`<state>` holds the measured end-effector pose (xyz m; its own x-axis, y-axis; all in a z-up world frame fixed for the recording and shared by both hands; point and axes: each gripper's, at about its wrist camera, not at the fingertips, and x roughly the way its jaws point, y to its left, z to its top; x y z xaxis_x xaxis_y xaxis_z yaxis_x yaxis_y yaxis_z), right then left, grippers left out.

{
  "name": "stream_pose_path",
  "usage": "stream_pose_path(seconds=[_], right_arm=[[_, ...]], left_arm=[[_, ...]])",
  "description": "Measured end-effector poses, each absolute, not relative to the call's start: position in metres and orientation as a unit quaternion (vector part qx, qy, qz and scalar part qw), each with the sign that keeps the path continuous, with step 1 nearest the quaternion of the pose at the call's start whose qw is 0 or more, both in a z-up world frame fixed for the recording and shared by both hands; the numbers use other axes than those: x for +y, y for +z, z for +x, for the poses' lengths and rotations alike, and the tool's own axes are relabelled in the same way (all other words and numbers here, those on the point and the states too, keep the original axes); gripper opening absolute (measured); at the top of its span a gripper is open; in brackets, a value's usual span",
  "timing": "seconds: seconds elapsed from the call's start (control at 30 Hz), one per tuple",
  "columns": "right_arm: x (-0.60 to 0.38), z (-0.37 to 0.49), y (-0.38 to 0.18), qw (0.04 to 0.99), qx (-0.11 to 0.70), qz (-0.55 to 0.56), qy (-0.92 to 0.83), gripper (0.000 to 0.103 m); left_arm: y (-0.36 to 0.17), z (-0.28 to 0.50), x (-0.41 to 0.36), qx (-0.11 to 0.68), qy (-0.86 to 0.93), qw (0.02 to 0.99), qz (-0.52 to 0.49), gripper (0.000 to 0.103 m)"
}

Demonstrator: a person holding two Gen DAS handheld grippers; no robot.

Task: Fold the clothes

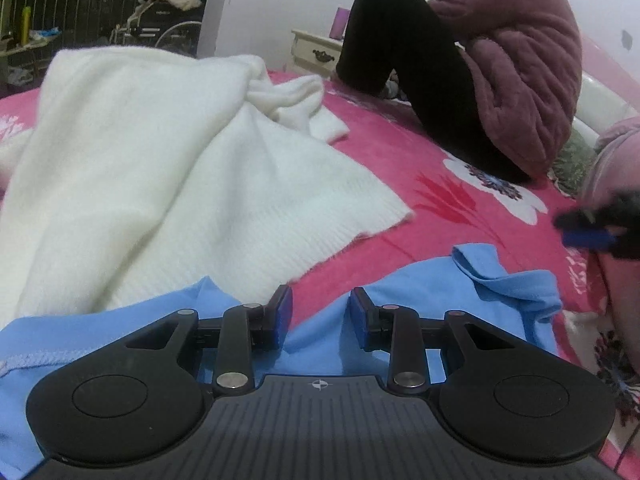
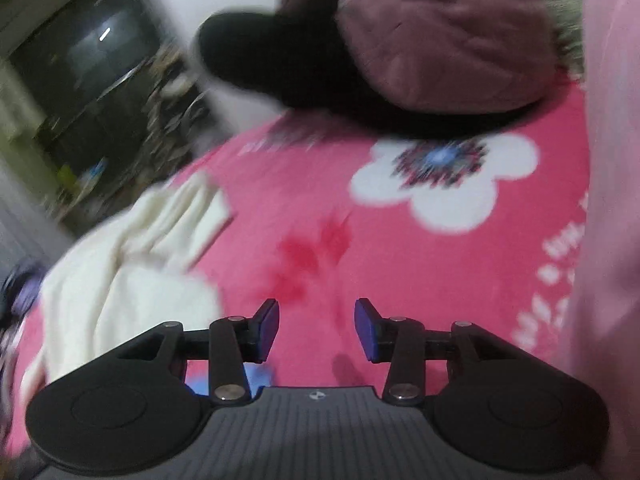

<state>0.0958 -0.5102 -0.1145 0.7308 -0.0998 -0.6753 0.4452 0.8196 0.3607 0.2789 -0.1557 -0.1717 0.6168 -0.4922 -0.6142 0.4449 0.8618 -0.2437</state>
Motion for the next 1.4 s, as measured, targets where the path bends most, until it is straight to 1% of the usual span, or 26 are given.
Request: stream_pose_path(seconds=[0.13,0.2,0.27,0.33,0.47,0.57,0.67,0.73,0.77,0.8,0.87,0.93,1.07,1.17,1.23,1.3,1.4], right_arm=[[-0.48,0.091,-0.129,0.891,0.392,0.198,-0.113,0.045],[-0.481,0.088,-0.138,0.886,0.402,0.208,-0.101,0.044],[-0.486,0.083,-0.141,0.88,0.4,0.24,-0.091,0.039],[-0.492,0.078,-0.139,0.881,0.387,0.256,-0.093,0.039],[-0.487,0.065,-0.131,0.887,0.376,0.248,-0.103,0.039],[-0.48,0.065,-0.142,0.884,0.391,0.235,-0.101,0.039],[-0.479,0.071,-0.153,0.888,0.384,0.234,-0.097,0.039],[-0.477,0.073,-0.156,0.889,0.381,0.235,-0.102,0.029],[-0.476,0.074,-0.156,0.889,0.379,0.236,-0.105,0.014],[-0.475,0.075,-0.157,0.888,0.378,0.236,-0.108,0.005],[-0.473,0.076,-0.159,0.888,0.376,0.238,-0.115,0.005],[-0.465,0.068,-0.149,0.891,0.364,0.23,-0.14,0.004],[-0.449,0.043,-0.134,0.884,0.347,0.201,-0.239,0.004],[-0.451,0.041,-0.15,0.858,0.37,0.207,-0.289,0.005],[-0.457,0.043,-0.165,0.843,0.387,0.203,-0.313,0.009],[-0.459,0.044,-0.167,0.838,0.387,0.194,-0.331,0.017],[-0.45,0.043,-0.158,0.835,0.388,0.153,-0.359,0.019]], left_arm=[[-0.176,0.28,-0.158,0.348,-0.254,0.902,-0.032,0.032],[-0.177,0.279,-0.157,0.343,-0.254,0.904,-0.032,0.032],[-0.179,0.279,-0.156,0.34,-0.256,0.904,-0.036,0.032],[-0.18,0.279,-0.155,0.34,-0.257,0.904,-0.041,0.032],[-0.183,0.28,-0.153,0.337,-0.259,0.904,-0.049,0.033],[-0.183,0.28,-0.153,0.337,-0.261,0.903,-0.051,0.033],[-0.184,0.28,-0.151,0.337,-0.263,0.902,-0.056,0.033],[-0.185,0.281,-0.151,0.337,-0.264,0.902,-0.058,0.033],[-0.185,0.281,-0.151,0.337,-0.264,0.902,-0.059,0.033],[-0.185,0.281,-0.151,0.336,-0.264,0.902,-0.06,0.033],[-0.185,0.281,-0.149,0.336,-0.265,0.901,-0.063,0.033],[-0.185,0.281,-0.148,0.336,-0.266,0.901,-0.068,0.033],[-0.186,0.281,-0.147,0.336,-0.267,0.901,-0.069,0.033],[-0.186,0.28,-0.147,0.336,-0.267,0.901,-0.068,0.033],[-0.186,0.28,-0.147,0.336,-0.267,0.901,-0.069,0.033],[-0.186,0.28,-0.147,0.336,-0.267,0.9,-0.069,0.033],[-0.186,0.28,-0.146,0.337,-0.268,0.9,-0.071,0.033]])
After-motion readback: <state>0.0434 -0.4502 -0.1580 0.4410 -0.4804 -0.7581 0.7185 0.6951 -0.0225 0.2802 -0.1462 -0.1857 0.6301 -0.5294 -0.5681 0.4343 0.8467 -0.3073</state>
